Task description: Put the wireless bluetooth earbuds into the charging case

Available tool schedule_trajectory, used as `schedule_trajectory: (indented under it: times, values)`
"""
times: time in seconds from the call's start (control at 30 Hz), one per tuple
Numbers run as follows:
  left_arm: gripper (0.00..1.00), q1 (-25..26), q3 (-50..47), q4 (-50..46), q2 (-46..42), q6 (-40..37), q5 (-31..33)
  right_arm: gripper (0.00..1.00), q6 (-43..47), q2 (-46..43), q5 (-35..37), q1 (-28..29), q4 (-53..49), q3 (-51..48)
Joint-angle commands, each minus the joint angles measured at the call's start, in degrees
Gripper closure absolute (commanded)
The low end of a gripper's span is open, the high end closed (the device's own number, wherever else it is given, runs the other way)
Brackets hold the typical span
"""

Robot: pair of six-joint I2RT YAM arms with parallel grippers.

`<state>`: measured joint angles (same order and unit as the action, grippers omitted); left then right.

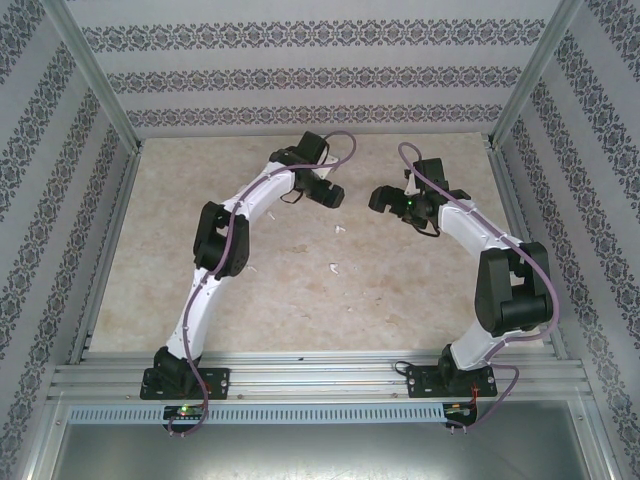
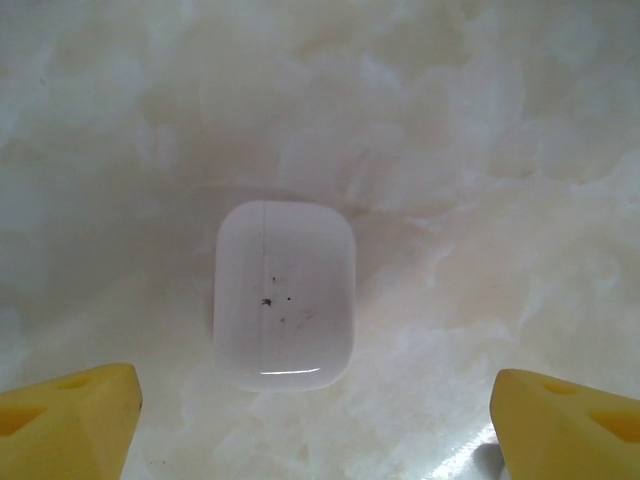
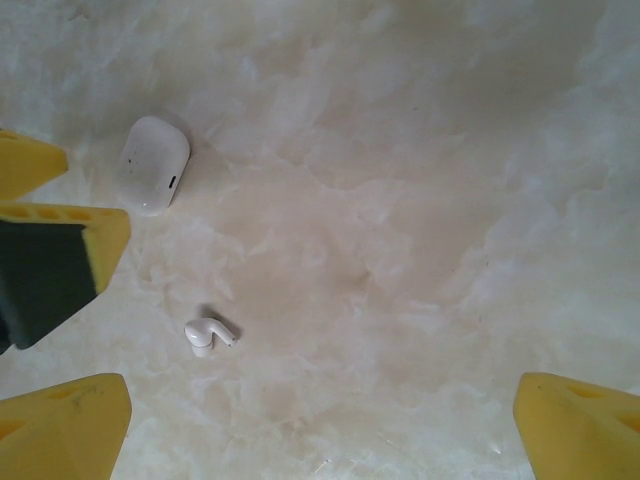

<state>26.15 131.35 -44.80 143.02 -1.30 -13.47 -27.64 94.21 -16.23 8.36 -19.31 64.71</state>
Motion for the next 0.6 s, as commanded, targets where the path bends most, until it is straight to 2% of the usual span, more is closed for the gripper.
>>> schedule_trajectory:
  times: [0.0, 0.1, 0.43, 0.57]
  values:
    - [0.16, -0.2, 4.5, -5.9, 2.6, -0.6, 1.3, 0.02, 0.8, -1.0, -1.3, -0.8, -1.4, -0.9]
    - [0.23, -0.2, 9.3, -7.5, 6.0, -0.5, 0.3, 0.02, 1.0, -1.6, -1.7, -1.0, -1.5, -1.2]
    - [0.24, -0.2, 10.7, -4.8, 9.0, -1.6, 1.7, 0.02, 2.2, -2.3, -2.0, -1.3, -2.4, -0.9]
    - [0.3, -0.2, 10.7, -4.3, 9.9, -1.7, 1.5, 0.02, 2.3, -2.8, -2.3, -1.3, -3.0, -0.8]
